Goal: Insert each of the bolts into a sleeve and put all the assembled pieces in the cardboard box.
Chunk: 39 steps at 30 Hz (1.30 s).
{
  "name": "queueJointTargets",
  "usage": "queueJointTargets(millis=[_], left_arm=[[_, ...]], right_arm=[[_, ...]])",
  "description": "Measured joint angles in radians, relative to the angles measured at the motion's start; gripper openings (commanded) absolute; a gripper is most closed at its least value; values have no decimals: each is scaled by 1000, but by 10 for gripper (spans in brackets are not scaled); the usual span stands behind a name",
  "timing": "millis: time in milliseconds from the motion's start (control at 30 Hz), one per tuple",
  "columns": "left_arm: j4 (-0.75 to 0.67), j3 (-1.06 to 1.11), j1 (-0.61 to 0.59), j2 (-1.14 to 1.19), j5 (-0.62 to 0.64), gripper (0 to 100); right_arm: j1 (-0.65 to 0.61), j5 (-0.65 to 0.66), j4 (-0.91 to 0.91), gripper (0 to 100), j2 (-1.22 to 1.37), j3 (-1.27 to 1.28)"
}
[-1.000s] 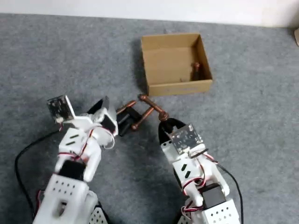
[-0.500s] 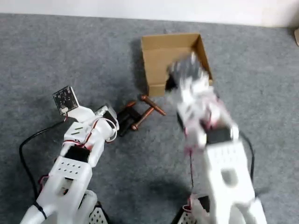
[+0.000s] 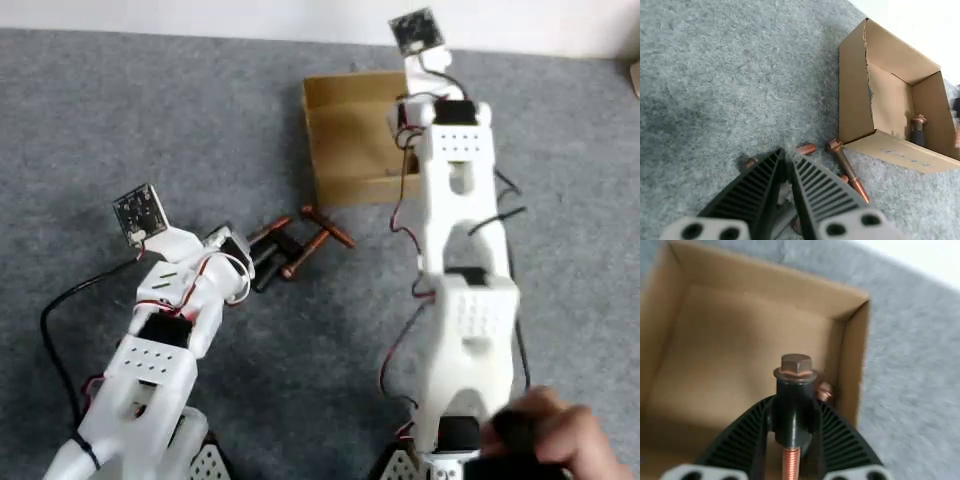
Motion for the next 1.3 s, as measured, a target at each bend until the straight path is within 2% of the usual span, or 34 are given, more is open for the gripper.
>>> queueJointTargets(millis=[200, 367, 467, 633, 700, 933, 1167, 1300], left_arm=[[0, 0, 0, 0, 0, 7], [0, 0, 0, 0, 0, 7], [0, 0, 0, 0, 0, 7], [0, 0, 0, 0, 0, 7], [0, 0, 0, 0, 0, 7], [0, 0, 2, 0, 0, 7], [0, 0, 3, 0, 0, 7], [0, 0, -2, 0, 0, 7]], right_arm=[[2, 0, 46, 5, 373, -451], [2, 0, 95, 11, 489, -649], [2, 0, 138, 65, 497, -675], [2, 0, 235, 320, 497, -684], [2, 0, 276, 375, 496, -701], [-5, 0, 442, 378, 471, -744], [2, -3, 652, 378, 282, -746], [15, -41, 681, 378, 189, -746]])
